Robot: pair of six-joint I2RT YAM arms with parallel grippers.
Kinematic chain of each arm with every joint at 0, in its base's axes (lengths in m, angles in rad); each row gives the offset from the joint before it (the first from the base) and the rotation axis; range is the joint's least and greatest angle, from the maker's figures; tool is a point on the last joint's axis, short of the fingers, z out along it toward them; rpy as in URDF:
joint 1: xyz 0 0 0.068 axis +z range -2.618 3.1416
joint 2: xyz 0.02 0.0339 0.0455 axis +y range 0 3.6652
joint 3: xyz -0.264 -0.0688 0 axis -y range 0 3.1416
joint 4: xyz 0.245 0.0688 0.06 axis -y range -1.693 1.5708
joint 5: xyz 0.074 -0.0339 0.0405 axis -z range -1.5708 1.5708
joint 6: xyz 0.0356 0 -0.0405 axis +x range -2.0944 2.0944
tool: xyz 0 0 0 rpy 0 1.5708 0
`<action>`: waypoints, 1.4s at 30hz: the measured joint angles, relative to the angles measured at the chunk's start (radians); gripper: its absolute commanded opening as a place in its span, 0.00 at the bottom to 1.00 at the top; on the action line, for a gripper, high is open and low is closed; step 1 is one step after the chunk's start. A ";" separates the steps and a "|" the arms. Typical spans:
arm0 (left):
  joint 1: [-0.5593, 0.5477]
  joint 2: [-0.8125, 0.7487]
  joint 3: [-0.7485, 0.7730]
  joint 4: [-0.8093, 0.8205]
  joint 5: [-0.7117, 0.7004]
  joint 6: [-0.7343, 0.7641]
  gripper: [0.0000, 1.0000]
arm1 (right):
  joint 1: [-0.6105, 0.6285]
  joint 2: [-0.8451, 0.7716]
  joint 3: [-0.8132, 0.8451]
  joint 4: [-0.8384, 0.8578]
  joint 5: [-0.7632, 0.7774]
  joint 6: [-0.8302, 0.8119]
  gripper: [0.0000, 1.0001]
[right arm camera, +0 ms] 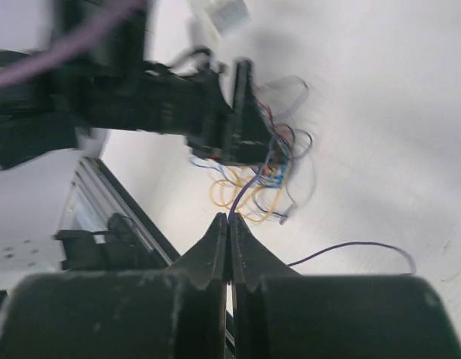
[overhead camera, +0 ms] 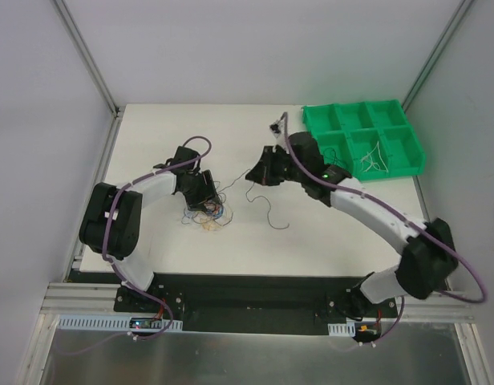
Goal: Untangle the cables
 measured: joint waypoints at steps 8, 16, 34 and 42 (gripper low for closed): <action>0.029 -0.001 -0.019 0.019 -0.005 -0.016 0.63 | -0.092 -0.371 0.068 -0.111 0.051 -0.094 0.01; 0.029 -0.008 -0.027 0.031 0.006 -0.021 0.67 | -0.112 -0.510 0.210 -0.269 0.180 -0.233 0.00; 0.030 -0.053 -0.041 0.039 0.003 -0.014 0.86 | -0.119 -0.716 0.457 -0.376 0.428 -0.456 0.00; 0.036 -0.184 -0.037 -0.006 -0.003 0.032 0.99 | -0.119 -0.734 0.242 -0.355 0.381 -0.428 0.01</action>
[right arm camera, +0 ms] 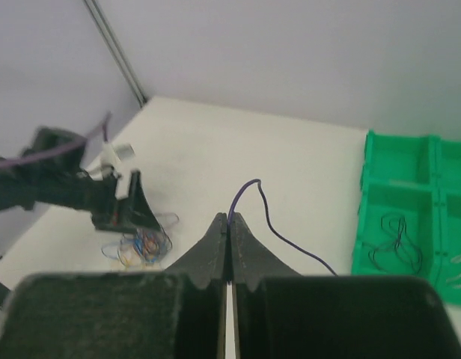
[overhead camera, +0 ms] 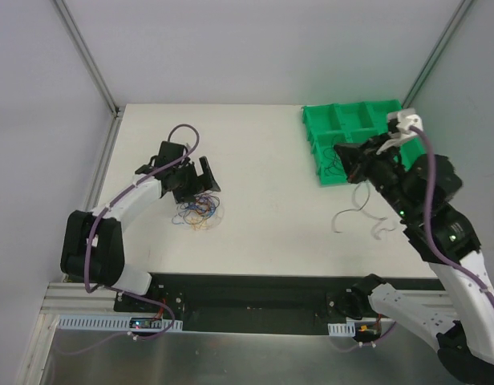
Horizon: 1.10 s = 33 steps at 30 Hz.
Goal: Untangle the cables
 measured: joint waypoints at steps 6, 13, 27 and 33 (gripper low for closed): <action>0.000 -0.140 0.089 -0.018 0.084 0.065 0.99 | 0.000 -0.002 -0.222 -0.037 0.003 0.039 0.00; 0.000 -0.194 0.206 -0.016 0.229 0.111 0.99 | 0.000 0.051 -0.396 -0.030 0.002 0.120 0.01; 0.000 -0.181 0.216 -0.031 0.363 0.183 0.99 | -0.006 0.748 -0.188 -0.064 -0.161 0.131 0.49; 0.000 -0.181 0.209 -0.034 0.380 0.187 0.99 | 0.005 0.871 -0.120 -0.097 -0.189 0.060 0.74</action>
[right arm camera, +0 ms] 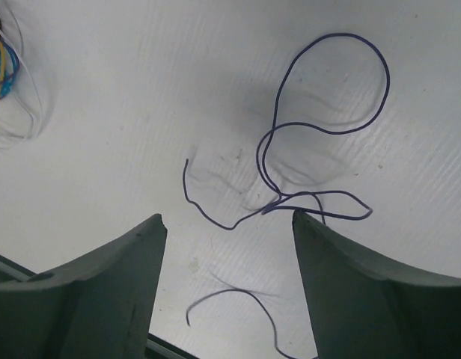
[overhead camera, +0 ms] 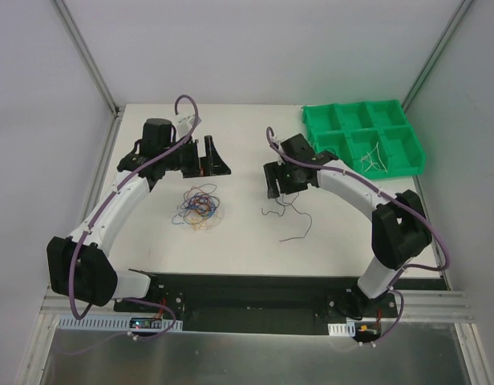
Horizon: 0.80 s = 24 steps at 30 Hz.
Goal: Untangle the cables
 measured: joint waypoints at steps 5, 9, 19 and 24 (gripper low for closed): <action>0.000 0.000 0.000 -0.002 0.010 0.000 0.99 | 0.024 0.003 -0.008 -0.006 0.011 -0.095 0.81; 0.000 0.000 -0.001 -0.002 0.011 0.000 0.99 | 0.050 0.024 -0.008 -0.003 0.037 -0.176 0.84; 0.000 0.000 -0.016 -0.004 0.012 0.010 0.99 | 0.071 0.057 -0.053 0.014 0.062 -0.311 0.82; 0.000 0.000 -0.016 -0.004 0.011 0.016 0.99 | 0.071 0.116 -0.053 0.026 0.023 -0.362 0.76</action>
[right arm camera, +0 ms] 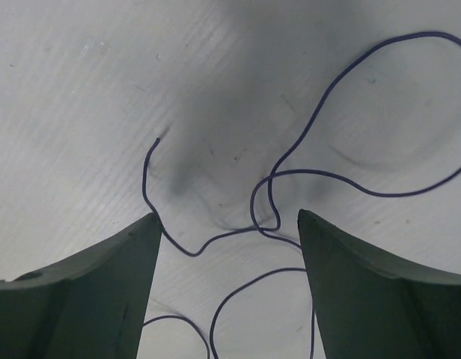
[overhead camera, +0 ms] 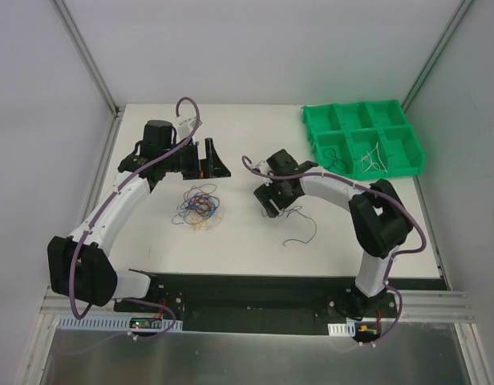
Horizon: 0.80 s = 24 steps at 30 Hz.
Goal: Untangle the cables
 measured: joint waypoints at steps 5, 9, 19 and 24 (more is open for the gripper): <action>0.000 0.000 0.000 0.000 0.000 0.003 0.99 | 0.000 0.060 -0.004 0.024 0.005 -0.013 0.63; 0.000 0.000 -0.001 0.000 0.000 0.004 0.99 | 0.003 0.061 -0.015 0.062 0.038 -0.003 0.35; 0.013 0.000 -0.003 0.000 -0.001 0.005 0.98 | 0.051 -0.071 -0.158 0.140 0.156 0.127 0.00; 0.013 0.000 -0.009 0.000 -0.001 0.004 0.98 | 0.024 -0.247 -0.144 0.107 0.162 0.212 0.00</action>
